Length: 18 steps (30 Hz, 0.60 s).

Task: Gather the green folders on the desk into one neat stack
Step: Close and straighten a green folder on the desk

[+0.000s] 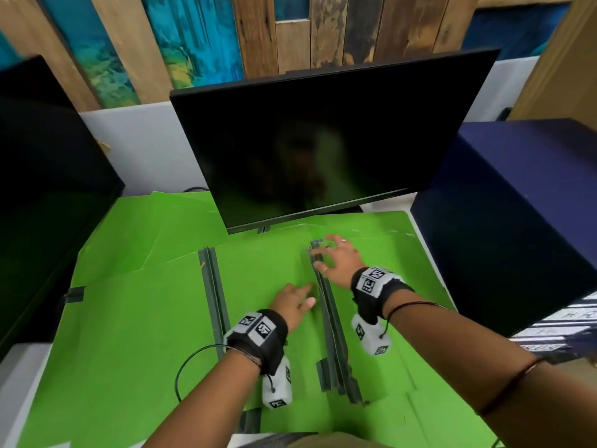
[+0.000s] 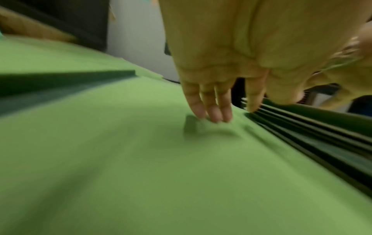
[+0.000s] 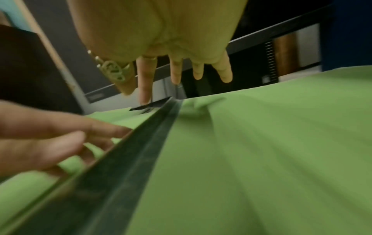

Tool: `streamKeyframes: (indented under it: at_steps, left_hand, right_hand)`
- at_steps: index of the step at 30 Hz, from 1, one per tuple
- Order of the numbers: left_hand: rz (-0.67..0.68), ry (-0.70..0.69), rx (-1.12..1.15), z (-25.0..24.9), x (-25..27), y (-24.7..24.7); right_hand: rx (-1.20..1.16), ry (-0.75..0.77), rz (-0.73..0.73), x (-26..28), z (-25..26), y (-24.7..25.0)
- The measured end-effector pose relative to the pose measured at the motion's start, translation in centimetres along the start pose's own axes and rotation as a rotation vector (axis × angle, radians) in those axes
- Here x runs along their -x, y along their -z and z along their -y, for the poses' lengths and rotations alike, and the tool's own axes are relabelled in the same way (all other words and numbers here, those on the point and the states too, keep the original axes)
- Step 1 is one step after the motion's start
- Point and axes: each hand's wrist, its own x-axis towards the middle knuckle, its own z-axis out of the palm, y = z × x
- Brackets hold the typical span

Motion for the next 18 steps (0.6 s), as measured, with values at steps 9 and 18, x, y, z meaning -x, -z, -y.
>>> streamKeyframes:
  at_steps: [9, 18]
  left_hand:
    - [-0.259, 0.509, -0.249, 8.2, -0.7, 5.7]
    - [-0.146, 0.47, -0.311, 11.8, -3.5, 10.3]
  right_hand:
    - [0.503, -0.114, 0.262, -0.3, 0.7, -2.8]
    - [0.377, -0.171, 0.263, -0.3, 0.3, -2.6]
